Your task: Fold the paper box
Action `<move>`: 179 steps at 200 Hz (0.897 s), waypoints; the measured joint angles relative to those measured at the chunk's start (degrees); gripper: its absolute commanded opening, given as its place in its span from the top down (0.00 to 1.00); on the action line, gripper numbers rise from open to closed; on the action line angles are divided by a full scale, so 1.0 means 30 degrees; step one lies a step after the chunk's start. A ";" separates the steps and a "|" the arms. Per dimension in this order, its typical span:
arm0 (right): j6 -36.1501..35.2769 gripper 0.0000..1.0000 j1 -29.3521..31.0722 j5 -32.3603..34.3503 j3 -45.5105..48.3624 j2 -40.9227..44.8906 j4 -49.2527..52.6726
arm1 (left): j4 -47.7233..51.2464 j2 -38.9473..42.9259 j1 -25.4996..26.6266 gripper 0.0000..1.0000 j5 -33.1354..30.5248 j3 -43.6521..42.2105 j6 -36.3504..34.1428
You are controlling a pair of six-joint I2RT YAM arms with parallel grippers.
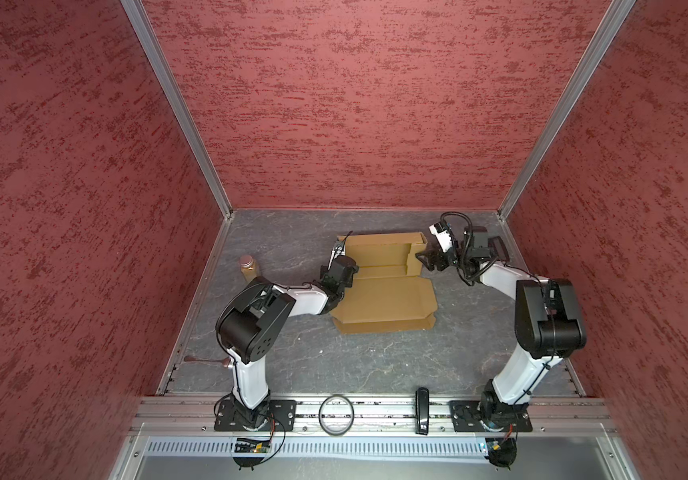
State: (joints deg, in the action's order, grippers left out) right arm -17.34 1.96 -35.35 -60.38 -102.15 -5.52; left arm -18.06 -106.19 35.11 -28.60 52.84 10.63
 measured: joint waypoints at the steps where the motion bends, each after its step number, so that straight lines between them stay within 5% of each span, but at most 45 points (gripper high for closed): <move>1: 0.0022 0.15 0.0029 0.0007 0.0000 0.0000 -0.0029 | 0.0007 0.0000 0.0000 0.90 0.0000 0.0000 0.0000; 179: 0.0189 0.30 0.0998 0.0874 -0.0699 -0.0568 -0.0481 | -0.0124 -0.0015 0.0000 0.90 0.0146 0.0000 -0.0066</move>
State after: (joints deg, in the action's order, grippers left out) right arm -16.78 4.95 -32.73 -62.48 -103.85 -6.96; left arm -18.44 -106.24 35.11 -28.16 52.84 10.44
